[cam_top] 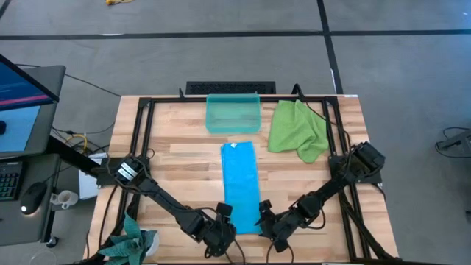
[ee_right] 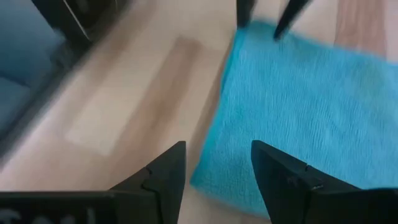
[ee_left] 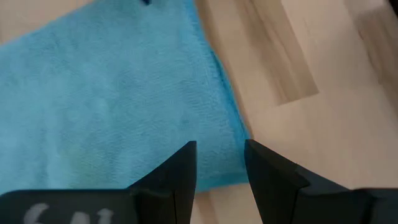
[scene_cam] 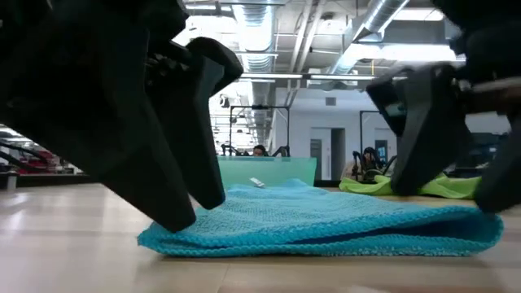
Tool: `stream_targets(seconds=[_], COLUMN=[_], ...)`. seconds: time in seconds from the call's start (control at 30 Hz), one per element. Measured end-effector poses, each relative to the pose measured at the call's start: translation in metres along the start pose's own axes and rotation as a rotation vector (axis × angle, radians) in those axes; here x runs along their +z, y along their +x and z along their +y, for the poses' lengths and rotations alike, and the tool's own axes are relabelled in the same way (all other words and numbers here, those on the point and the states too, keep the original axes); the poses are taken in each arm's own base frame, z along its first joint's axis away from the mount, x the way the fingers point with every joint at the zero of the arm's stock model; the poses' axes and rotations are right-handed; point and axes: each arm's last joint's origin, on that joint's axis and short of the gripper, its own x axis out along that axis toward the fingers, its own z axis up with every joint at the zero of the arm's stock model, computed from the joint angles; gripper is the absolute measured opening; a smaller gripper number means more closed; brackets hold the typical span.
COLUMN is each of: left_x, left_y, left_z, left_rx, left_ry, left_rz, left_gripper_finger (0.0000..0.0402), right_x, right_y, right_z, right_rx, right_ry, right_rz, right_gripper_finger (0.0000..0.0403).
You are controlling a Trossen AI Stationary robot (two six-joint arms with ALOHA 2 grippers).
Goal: Roll microfiber towels into tight, uniform cylinder then place into a basket
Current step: Fold the blue microfiber cloth
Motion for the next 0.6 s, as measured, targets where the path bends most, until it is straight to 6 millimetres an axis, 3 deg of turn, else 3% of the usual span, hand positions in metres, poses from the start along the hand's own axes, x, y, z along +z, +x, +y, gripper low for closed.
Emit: stream_targets(seconds=[0.43, 0.6], left_x=[-0.004, -0.005], left_y=[0.012, 0.013], left_z=[-0.001, -0.001], left_rx=[-0.052, -0.05], left_ry=[-0.06, -0.058], left_rz=[0.033, 0.042], left_gripper_finger=[0.0127, 0.0086], right_x=[-0.006, -0.007], right_y=[0.013, 0.013], right_z=[-0.005, -0.007], right_rx=[0.082, 0.082], right_ry=[0.094, 0.103], right_rz=[0.032, 0.039], right_gripper_finger=[0.0201, 0.0161])
